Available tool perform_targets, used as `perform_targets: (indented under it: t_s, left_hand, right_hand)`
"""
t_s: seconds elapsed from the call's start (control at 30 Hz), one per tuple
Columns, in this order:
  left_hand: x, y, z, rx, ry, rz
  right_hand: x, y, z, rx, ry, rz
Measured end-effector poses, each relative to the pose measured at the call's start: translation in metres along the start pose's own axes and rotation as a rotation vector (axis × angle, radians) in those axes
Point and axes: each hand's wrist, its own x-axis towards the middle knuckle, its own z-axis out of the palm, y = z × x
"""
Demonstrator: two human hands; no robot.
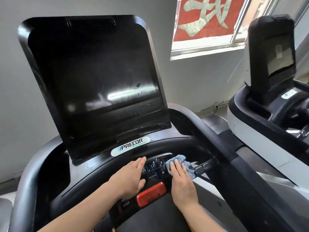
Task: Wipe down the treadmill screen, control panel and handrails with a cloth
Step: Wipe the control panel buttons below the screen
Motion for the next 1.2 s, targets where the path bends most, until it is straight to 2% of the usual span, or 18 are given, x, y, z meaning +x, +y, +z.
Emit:
perform_targets:
  t_s: [0.07,0.17,0.37,0.5,0.63,0.67,0.77,0.8,0.9,0.97,1.03,1.07,1.17,1.2]
  left_hand:
    - [0.000,-0.001,0.000,-0.004,-0.003,0.001]
    - [0.000,-0.001,0.000,-0.008,-0.012,0.002]
    - [-0.001,-0.002,-0.002,-0.010,-0.015,0.011]
    - [-0.001,-0.003,-0.001,-0.011,-0.029,0.008]
    - [-0.001,-0.003,-0.003,-0.018,-0.020,0.016]
    - [-0.002,-0.003,-0.003,-0.025,-0.024,0.013]
    - [-0.002,-0.003,-0.002,-0.029,-0.028,0.007]
    - [0.000,-0.004,-0.002,-0.030,-0.036,0.006]
    - [0.002,-0.006,-0.001,-0.033,-0.048,0.005]
    - [0.000,-0.006,-0.002,-0.052,-0.049,-0.004]
    - [-0.001,-0.005,-0.001,-0.057,-0.042,-0.010]
    - [-0.001,-0.005,-0.001,-0.054,-0.045,-0.008]
    - [-0.001,-0.005,-0.002,-0.056,-0.056,-0.004]
    - [-0.001,-0.005,-0.002,-0.058,-0.057,-0.005]
  right_hand:
    - [-0.015,0.000,0.004,0.021,-0.034,0.003]
    - [-0.059,0.004,0.016,0.045,0.007,-0.035]
    - [0.012,-0.015,0.000,0.069,-0.004,0.041]
    - [-0.014,-0.015,0.006,0.045,0.023,0.005]
    - [0.028,-0.025,-0.001,0.144,0.058,0.199]
    - [0.033,-0.035,0.000,0.098,0.061,0.157]
    - [0.024,-0.044,0.008,-0.016,0.053,-0.196]
    - [0.027,-0.036,0.004,0.000,0.055,-0.212]
    - [0.042,-0.029,-0.005,0.051,0.152,0.004]
    - [0.038,-0.049,-0.002,0.004,0.118,-0.047]
    - [0.035,-0.053,-0.003,-0.007,0.047,-0.236]
    - [0.042,-0.044,-0.007,-0.008,0.015,-0.267]
    - [0.069,-0.026,-0.019,-0.005,0.034,-0.062]
    - [0.068,-0.032,-0.019,-0.020,0.032,-0.048]
